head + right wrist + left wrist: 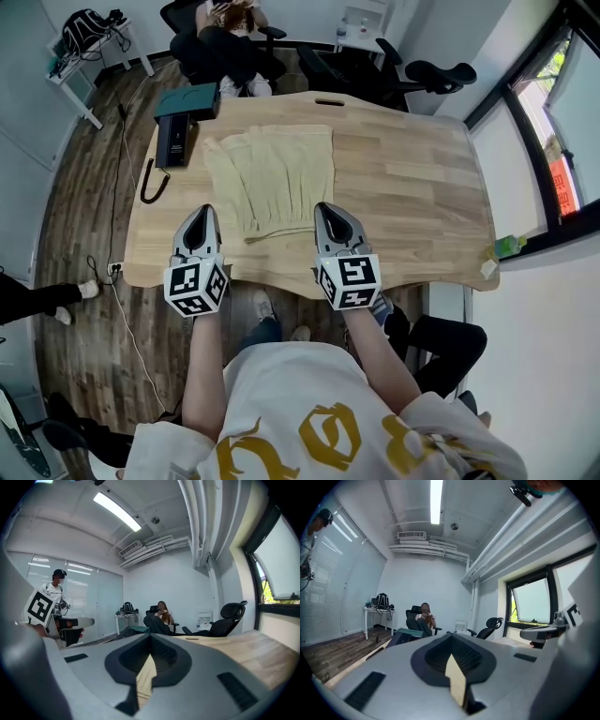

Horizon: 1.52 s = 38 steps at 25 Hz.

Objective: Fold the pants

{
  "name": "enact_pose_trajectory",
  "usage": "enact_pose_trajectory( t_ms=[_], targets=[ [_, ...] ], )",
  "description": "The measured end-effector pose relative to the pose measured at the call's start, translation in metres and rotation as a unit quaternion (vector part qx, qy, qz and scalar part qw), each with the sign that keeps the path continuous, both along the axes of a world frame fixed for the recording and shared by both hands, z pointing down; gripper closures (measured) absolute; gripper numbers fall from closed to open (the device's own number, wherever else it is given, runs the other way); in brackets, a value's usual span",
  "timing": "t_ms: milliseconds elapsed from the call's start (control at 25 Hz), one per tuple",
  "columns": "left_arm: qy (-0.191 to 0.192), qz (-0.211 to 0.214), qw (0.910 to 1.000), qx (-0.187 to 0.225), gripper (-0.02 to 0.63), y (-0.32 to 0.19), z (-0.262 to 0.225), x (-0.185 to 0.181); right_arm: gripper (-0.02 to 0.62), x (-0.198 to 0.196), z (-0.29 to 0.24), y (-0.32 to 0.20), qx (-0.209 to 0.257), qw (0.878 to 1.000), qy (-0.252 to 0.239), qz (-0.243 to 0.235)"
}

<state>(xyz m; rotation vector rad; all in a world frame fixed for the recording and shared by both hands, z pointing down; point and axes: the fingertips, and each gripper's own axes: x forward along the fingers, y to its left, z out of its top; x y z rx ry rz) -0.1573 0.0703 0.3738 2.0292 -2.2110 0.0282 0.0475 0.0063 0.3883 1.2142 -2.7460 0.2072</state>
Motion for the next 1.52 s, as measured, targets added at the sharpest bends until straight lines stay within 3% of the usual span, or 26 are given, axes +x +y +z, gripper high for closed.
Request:
enact_pose_trajectory(
  t_ms=[560, 800, 1520],
  targets=[
    [0.032, 0.025, 0.9990, -0.018, 0.600, -0.068, 0.016, -0.051, 0.589, -0.054, 0.005, -0.058, -0.011, 1.000, 0.010, 0.016],
    [0.065, 0.044, 0.9967, -0.022, 0.600, -0.093, 0.019, -0.072, 0.589, -0.073, 0.006, -0.082, -0.014, 0.999, 0.015, 0.028],
    [0.055, 0.056, 0.9966, -0.026, 0.600, -0.141, 0.021, -0.123, 0.589, -0.112, 0.007, -0.116, -0.023, 0.998, 0.025, 0.046]
  ],
)
